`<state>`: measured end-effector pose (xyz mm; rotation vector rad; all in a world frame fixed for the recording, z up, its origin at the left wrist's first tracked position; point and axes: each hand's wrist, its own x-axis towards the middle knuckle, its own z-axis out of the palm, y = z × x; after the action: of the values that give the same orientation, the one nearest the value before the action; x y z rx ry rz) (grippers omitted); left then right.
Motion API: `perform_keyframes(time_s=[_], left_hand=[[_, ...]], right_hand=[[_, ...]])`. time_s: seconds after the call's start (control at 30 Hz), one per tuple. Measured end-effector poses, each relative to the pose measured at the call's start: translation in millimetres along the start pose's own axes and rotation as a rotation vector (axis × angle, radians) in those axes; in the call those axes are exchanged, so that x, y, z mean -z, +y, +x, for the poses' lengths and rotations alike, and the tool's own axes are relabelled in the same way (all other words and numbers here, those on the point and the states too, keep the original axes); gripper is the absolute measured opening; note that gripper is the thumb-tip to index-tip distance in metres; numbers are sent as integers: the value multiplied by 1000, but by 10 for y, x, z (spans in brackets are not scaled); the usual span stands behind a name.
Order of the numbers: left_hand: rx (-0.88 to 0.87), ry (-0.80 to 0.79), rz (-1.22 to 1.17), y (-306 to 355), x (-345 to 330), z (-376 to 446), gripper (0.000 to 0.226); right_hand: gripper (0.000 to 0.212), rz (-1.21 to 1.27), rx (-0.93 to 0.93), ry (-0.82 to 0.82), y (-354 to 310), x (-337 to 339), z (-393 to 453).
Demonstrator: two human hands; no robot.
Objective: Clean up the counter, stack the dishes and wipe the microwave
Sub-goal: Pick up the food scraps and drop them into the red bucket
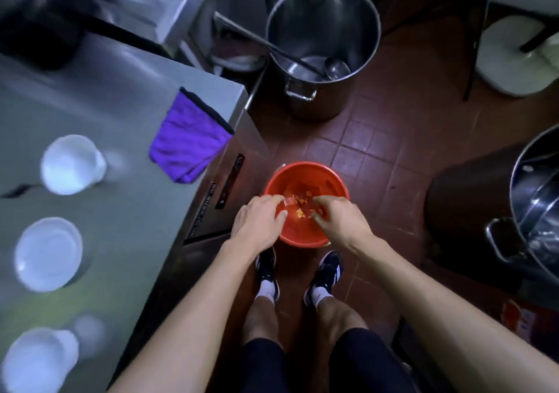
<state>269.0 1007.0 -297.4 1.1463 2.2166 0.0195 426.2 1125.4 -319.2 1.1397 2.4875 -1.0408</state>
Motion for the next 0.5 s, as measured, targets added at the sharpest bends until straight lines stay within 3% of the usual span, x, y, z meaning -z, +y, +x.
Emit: perform_keyframes(time_s=[0.33, 0.5], left_hand=[[106, 322, -134, -138, 1040, -750, 39], [153, 465, -209, -467, 1225, -1268, 36]], right_hand=[[42, -190, 345, 70, -1066, 768, -294], [30, -231, 476, 79, -1673, 835, -440]])
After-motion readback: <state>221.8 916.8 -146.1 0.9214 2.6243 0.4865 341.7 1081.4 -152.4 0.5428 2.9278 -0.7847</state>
